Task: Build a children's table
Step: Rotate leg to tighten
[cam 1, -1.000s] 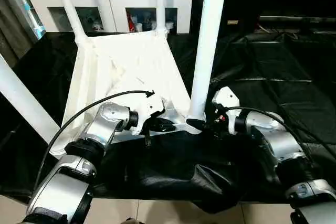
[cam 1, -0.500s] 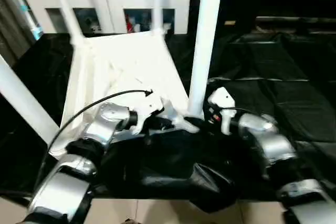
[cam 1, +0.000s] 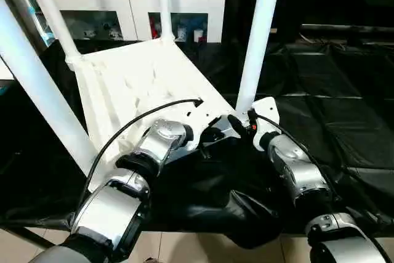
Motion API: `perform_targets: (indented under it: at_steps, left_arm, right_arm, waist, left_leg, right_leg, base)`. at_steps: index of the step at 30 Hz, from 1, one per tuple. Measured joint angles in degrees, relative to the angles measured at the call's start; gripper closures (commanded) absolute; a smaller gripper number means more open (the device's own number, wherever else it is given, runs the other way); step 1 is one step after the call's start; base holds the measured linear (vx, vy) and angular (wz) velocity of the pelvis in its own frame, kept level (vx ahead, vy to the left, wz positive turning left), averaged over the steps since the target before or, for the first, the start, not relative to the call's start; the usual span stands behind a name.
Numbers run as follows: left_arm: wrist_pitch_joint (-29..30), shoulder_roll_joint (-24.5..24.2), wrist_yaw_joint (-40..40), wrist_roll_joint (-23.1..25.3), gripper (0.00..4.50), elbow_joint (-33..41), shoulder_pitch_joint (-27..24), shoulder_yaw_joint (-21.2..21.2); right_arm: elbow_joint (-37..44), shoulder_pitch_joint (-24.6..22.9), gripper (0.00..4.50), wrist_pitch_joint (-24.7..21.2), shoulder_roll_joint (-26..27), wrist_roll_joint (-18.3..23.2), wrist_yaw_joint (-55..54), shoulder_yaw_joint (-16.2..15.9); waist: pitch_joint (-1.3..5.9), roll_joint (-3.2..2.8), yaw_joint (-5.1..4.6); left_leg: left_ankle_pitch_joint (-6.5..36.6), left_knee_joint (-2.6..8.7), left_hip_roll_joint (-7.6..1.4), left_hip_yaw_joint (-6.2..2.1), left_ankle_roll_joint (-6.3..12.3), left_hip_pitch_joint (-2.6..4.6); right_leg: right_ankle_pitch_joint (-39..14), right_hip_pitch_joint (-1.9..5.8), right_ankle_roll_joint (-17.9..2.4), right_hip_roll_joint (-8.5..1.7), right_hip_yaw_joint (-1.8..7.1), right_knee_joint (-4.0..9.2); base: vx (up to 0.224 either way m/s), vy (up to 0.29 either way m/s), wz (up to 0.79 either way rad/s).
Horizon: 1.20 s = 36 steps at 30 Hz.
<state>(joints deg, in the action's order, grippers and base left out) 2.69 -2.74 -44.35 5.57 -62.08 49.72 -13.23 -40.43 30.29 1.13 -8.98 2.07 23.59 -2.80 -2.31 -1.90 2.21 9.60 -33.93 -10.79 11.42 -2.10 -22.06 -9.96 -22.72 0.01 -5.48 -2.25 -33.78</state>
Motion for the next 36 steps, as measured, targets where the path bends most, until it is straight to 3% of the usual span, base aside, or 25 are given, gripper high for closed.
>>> perform_targets:
  at_steps: [1,6,9,14,20,27,36]
  left_arm:
    - [-0.41,-0.39,-0.95,0.01,4.50,0.12,0.01,-0.07]
    - [-3.68,-4.50,-10.64,-1.04,4.50,2.38,-1.79,-0.25]
    - [-4.07,-6.77,-15.78,-1.68,4.50,3.97,-2.66,-0.32]
    - [-6.80,-10.73,-24.87,-2.09,4.50,7.31,-4.90,-2.24]
    - [-8.09,-12.04,-27.31,-2.09,4.50,7.62,-5.37,-2.35]
    - [-7.90,-12.69,-27.84,-2.53,4.50,9.33,-6.46,-2.16]
    - [-7.91,-12.71,-27.80,-2.51,4.50,9.33,-6.49,-2.15]
  right_arm:
    - [0.33,-0.15,0.87,0.19,-0.97,0.16,2.06,-0.14]
    - [5.58,-2.61,0.87,0.72,-8.35,2.68,17.99,-2.59]
    - [6.85,-2.88,0.87,0.83,-10.02,4.47,23.93,-2.87]
    - [8.63,-3.47,0.87,0.08,-13.17,7.07,34.43,-3.97]
    - [8.92,-3.58,0.87,-0.68,-14.80,7.57,39.31,-4.50]
    - [8.74,-3.55,1.63,-0.69,-14.77,7.64,41.31,-4.64]
    - [8.75,-3.58,1.94,-0.71,-14.44,7.70,41.55,-4.49]
  waist:
    - [-0.01,-0.02,0.03]
    - [-0.05,-0.08,-0.02]
    - [-0.09,-0.14,0.29]
    - [-0.13,-0.13,1.64]
    - [-0.23,0.03,1.64]
    - [-0.23,0.03,1.42]
    - [-0.23,0.03,1.34]
  left_leg:
    - [0.00,0.01,0.00,0.00,0.00,-0.04]
    - [0.02,0.31,-0.10,0.01,0.01,-0.21]
    - [0.01,0.36,-0.25,0.02,0.01,-0.28]
    - [0.01,0.26,-0.29,0.05,0.01,-0.37]
    - [0.01,0.10,-0.22,0.17,0.01,-0.36]
    - [0.01,0.23,-0.26,0.17,0.01,-0.36]
    - [0.01,0.23,-0.26,0.17,0.01,-0.35]
  right_leg:
    - [0.01,-0.02,-0.01,0.00,-0.01,0.01]
    - [0.00,-0.25,-0.01,0.04,-0.15,0.05]
    - [-0.03,-0.39,0.02,0.13,-0.28,-0.04]
    - [-0.06,-0.41,0.00,0.09,-0.32,-0.08]
    - [-0.01,-0.38,-0.09,0.02,-0.12,-0.09]
    - [-0.04,-0.44,-0.04,0.05,-0.20,-0.10]
    - [-0.04,-0.44,-0.04,0.05,-0.19,-0.10]
  base:
    - [0.000,0.000,0.00]
    - [0.000,0.000,0.00]
    - [0.000,0.000,0.00]
    - [0.000,0.000,0.00]
    - [0.000,0.000,0.00]
    - [0.000,0.000,0.00]
    - [0.000,0.000,0.00]
